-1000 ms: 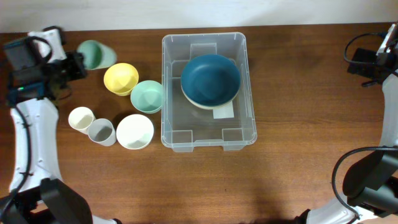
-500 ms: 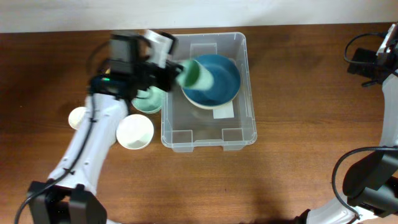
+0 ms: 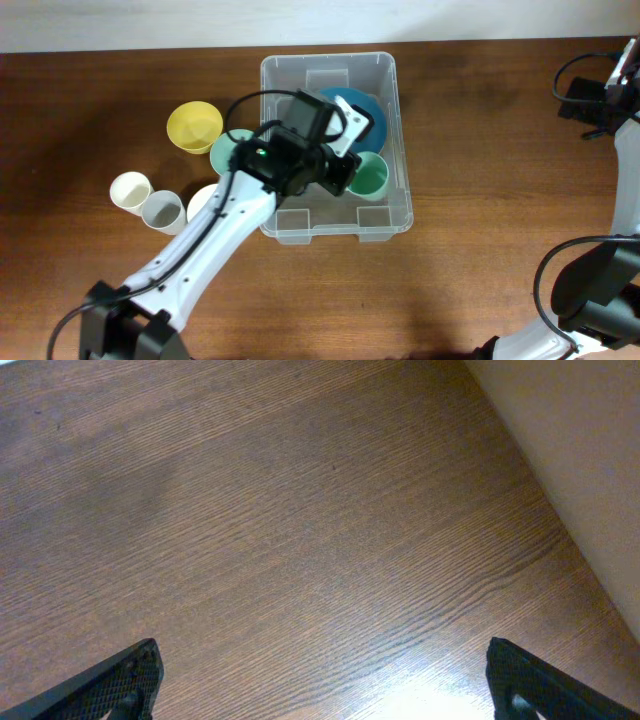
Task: Pack container
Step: 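Lift the green cup and carry it right into the container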
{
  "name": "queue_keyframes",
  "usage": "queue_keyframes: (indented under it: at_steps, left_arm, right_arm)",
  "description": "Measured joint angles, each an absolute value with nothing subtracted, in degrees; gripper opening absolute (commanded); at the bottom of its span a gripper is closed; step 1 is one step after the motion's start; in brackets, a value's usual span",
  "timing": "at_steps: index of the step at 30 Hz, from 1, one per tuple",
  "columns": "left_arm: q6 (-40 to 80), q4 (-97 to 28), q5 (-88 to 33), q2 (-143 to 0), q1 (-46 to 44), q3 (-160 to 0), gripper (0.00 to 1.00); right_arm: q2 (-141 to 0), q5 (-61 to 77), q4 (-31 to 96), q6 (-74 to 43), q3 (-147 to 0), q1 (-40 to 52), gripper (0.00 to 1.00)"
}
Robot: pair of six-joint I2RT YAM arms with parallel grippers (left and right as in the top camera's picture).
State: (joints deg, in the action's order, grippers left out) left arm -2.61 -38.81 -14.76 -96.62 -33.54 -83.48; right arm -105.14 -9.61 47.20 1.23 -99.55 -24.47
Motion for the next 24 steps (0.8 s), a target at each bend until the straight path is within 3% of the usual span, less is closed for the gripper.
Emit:
queue_keyframes:
  at_steps: [24]
  left_arm:
    - [-2.6,-36.6,-11.7,-108.6,-36.6,-83.5,0.01]
  right_arm:
    - [-105.1,-9.6,47.2,1.2,-99.5,-24.5,0.99]
